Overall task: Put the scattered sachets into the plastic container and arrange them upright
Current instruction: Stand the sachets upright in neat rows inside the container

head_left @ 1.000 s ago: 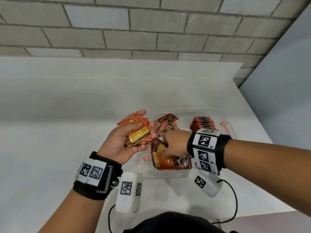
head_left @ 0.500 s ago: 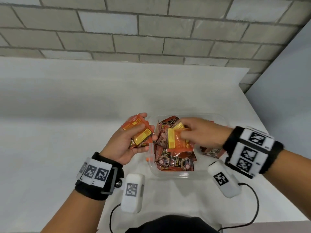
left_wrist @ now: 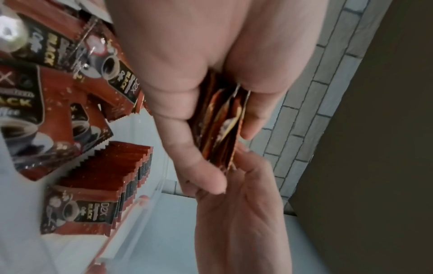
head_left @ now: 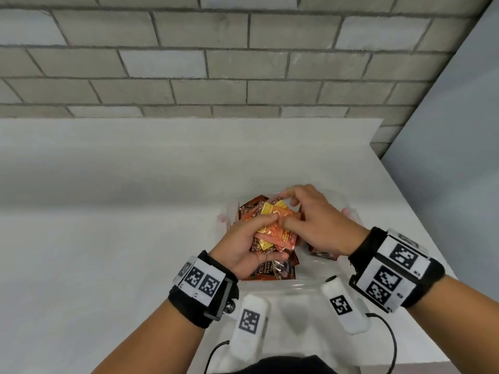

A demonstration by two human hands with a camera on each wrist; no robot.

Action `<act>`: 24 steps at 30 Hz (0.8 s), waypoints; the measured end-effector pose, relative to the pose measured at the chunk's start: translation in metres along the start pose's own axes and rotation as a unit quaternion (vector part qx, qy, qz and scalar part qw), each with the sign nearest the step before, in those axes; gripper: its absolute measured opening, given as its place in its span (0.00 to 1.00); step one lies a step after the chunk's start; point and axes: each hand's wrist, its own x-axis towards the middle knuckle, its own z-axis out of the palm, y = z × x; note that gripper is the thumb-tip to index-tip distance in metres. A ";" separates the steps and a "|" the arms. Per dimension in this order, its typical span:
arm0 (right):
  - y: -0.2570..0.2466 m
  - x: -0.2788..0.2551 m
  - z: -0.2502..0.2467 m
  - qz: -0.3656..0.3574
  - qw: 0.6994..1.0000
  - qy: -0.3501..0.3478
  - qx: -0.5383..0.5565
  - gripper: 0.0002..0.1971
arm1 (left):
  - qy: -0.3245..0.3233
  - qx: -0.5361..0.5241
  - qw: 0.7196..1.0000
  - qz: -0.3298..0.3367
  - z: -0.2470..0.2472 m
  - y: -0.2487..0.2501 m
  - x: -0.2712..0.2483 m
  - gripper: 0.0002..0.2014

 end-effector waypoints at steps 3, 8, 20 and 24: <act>0.007 -0.004 -0.005 -0.014 0.998 0.021 0.056 0.31 | 0.012 -0.014 1.000 -0.003 0.001 -0.008 0.006 0.24; 0.019 -0.007 -0.008 -0.015 0.995 0.009 0.101 0.28 | -0.008 -0.039 0.999 0.006 0.002 -0.013 0.009 0.11; 0.042 -0.008 -0.009 0.047 0.953 0.048 0.294 0.09 | -0.023 0.008 0.999 0.033 0.007 -0.017 0.012 0.27; 0.049 -0.008 -0.010 0.072 0.934 0.025 0.348 0.14 | 0.028 0.056 0.997 0.051 0.010 -0.018 0.014 0.30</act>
